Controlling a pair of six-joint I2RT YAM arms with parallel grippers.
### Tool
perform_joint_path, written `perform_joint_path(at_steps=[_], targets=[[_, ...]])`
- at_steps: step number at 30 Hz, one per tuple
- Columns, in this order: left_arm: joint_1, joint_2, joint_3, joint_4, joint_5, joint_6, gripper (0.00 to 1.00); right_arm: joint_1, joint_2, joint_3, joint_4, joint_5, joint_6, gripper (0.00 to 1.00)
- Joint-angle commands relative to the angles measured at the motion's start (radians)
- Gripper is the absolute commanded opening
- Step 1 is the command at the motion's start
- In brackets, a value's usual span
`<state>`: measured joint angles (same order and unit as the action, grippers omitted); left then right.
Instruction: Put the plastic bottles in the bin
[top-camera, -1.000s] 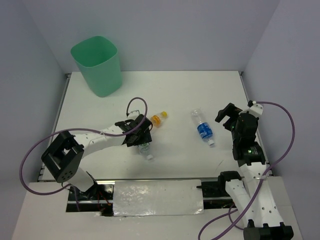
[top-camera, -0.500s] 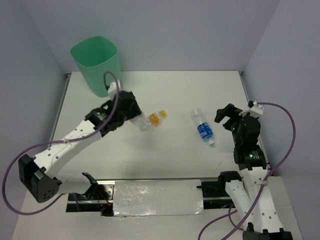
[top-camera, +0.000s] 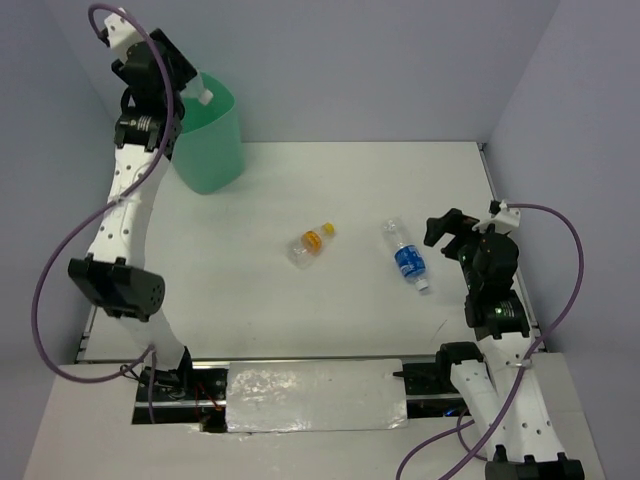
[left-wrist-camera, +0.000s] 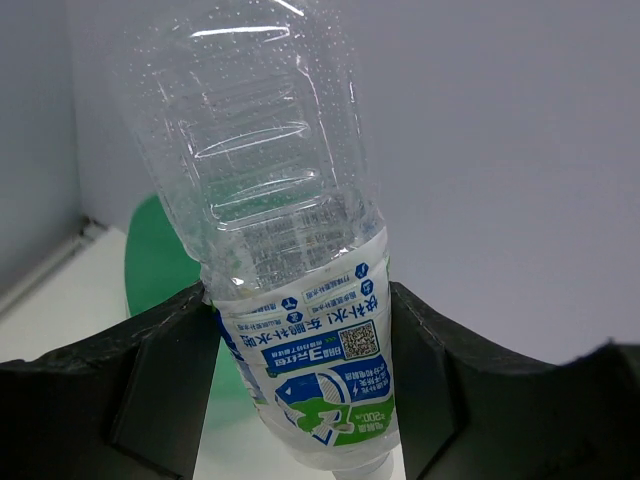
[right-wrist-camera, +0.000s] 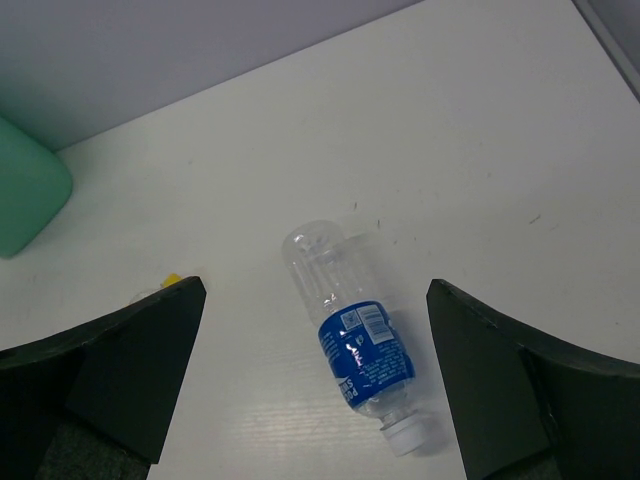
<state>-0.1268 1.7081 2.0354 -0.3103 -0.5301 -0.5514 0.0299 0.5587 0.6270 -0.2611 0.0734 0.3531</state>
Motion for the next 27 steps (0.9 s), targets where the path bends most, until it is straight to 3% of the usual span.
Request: perform_joint_path(at_steps=[1, 5, 6, 9, 10, 11, 12, 19, 22, 25, 27], targets=[[0.048, 0.125, 0.155, 0.092, -0.096, 0.088, 0.43, -0.004, 0.001, -0.007, 0.071, 0.014, -0.017, 1.00], [0.069, 0.234, 0.160, 0.230, -0.185, 0.128, 0.52, -0.004, 0.023, -0.009, 0.071, 0.038, -0.016, 1.00], [0.069, 0.248, 0.173, 0.246, -0.191, 0.137, 0.62, -0.004, 0.035, -0.004, 0.066, 0.040, -0.013, 1.00], [0.070, 0.304, 0.219, 0.240, -0.197, 0.131, 0.70, -0.004, 0.062, 0.010, 0.048, 0.035, -0.006, 1.00], [0.070, 0.317, 0.223, 0.243, -0.186, 0.139, 0.77, -0.002, 0.069, 0.014, 0.039, 0.037, -0.008, 1.00], [0.070, 0.317, 0.215, 0.250, -0.192, 0.142, 0.97, -0.005, 0.075, 0.023, 0.030, 0.045, -0.009, 1.00], [0.070, 0.317, 0.212, 0.254, -0.202, 0.139, 0.99, -0.005, 0.082, 0.028, 0.014, 0.057, -0.009, 1.00], [0.070, 0.223, 0.169, 0.198, -0.139, 0.105, 0.99, -0.004, 0.061, 0.027, 0.013, 0.042, -0.014, 1.00], [0.069, 0.156, 0.137, 0.146, -0.012, 0.114, 0.99, -0.005, 0.049, 0.030, 0.000, 0.026, -0.016, 1.00], [0.046, 0.088, 0.093, 0.079, 0.232, 0.177, 0.99, -0.004, 0.037, 0.027, -0.009, -0.009, -0.022, 1.00], [-0.002, 0.032, 0.053, 0.040, 0.309, 0.261, 0.99, -0.002, 0.030, 0.025, -0.010, -0.041, -0.028, 1.00]])
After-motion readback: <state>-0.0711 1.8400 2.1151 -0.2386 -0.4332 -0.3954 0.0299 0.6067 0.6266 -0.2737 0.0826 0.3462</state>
